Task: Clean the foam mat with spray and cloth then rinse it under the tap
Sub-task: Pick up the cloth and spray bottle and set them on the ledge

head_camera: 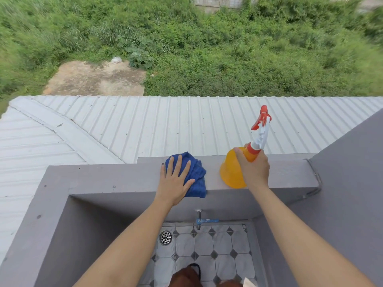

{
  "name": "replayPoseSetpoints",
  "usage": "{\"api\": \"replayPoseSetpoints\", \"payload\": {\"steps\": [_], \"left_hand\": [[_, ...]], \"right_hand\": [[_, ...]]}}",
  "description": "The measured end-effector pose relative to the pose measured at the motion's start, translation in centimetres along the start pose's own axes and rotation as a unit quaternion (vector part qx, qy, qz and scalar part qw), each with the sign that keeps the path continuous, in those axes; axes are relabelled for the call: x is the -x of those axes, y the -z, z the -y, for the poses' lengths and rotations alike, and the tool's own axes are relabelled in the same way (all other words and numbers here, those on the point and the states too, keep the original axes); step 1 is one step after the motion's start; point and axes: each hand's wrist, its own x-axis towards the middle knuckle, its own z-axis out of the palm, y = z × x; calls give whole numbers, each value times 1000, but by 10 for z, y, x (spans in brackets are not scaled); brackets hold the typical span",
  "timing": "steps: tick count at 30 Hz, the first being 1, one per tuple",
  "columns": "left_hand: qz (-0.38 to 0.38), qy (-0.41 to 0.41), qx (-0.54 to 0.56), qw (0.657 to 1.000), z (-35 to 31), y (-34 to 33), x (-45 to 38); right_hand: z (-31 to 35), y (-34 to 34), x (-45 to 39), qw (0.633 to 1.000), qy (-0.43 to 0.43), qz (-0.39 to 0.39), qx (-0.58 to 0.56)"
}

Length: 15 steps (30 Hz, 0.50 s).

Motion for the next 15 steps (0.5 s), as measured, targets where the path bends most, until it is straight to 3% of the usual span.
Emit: {"api": "replayPoseSetpoints", "payload": {"steps": [7, 15], "left_hand": [[-6, -57, -34, 998, 10, 0, -3], [42, -33, -57, 997, 1, 12, -3]], "right_hand": [[-3, 4, -12, 999, 11, 43, 18], [-1, 8, -10, 998, 11, 65, 24]]}}
